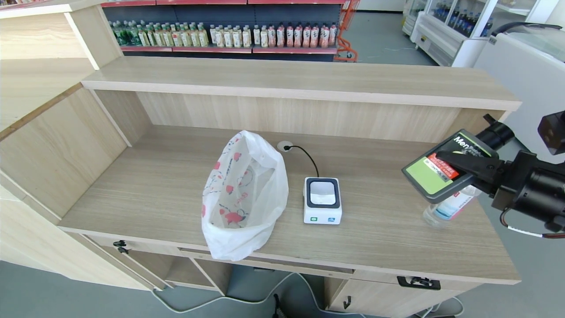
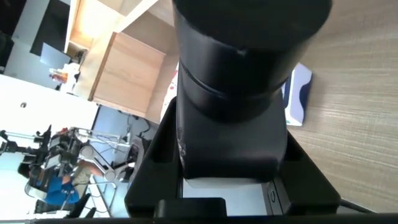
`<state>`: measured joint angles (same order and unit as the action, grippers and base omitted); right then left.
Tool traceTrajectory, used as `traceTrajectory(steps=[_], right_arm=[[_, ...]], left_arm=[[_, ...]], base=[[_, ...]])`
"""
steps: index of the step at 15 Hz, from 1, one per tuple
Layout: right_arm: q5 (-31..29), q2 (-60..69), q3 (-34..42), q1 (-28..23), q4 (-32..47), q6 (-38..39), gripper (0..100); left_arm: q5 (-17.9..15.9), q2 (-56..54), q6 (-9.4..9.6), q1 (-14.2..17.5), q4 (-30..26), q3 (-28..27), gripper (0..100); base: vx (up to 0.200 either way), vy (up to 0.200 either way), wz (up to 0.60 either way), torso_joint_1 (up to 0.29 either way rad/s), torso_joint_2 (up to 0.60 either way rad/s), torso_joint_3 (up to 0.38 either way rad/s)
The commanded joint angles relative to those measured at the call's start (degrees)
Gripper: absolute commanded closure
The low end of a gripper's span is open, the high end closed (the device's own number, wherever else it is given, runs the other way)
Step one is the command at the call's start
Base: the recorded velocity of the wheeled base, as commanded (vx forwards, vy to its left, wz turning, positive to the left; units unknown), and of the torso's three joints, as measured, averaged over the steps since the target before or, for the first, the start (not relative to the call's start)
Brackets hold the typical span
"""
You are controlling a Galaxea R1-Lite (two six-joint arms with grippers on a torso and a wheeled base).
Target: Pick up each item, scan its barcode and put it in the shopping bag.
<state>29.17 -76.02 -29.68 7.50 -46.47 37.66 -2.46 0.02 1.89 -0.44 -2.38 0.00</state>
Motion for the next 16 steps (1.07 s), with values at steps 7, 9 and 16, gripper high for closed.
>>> traceTrajectory(steps=[7, 9, 16], right_arm=[[-17.04, -14.24, -0.11, 3.93, -12.50, -5.40, 100], [-18.36, -18.02, -0.90, 4.37, -15.49, -8.30, 100], [-19.24, -25.67, -3.80, 4.28, -20.85, -12.34, 100]], left_arm=[[0.00, -0.02, 0.04, 0.00, 0.00, 0.00, 0], [0.00, -0.02, 0.04, 0.00, 0.00, 0.00, 0], [0.00, -0.02, 0.13, 0.00, 0.00, 0.00, 0]], base=[[0.000, 0.143, 0.00, 0.003, 0.00, 0.002], [0.000, 0.000, 0.00, 0.000, 0.00, 0.000], [0.000, 0.000, 0.00, 0.000, 0.00, 0.000]])
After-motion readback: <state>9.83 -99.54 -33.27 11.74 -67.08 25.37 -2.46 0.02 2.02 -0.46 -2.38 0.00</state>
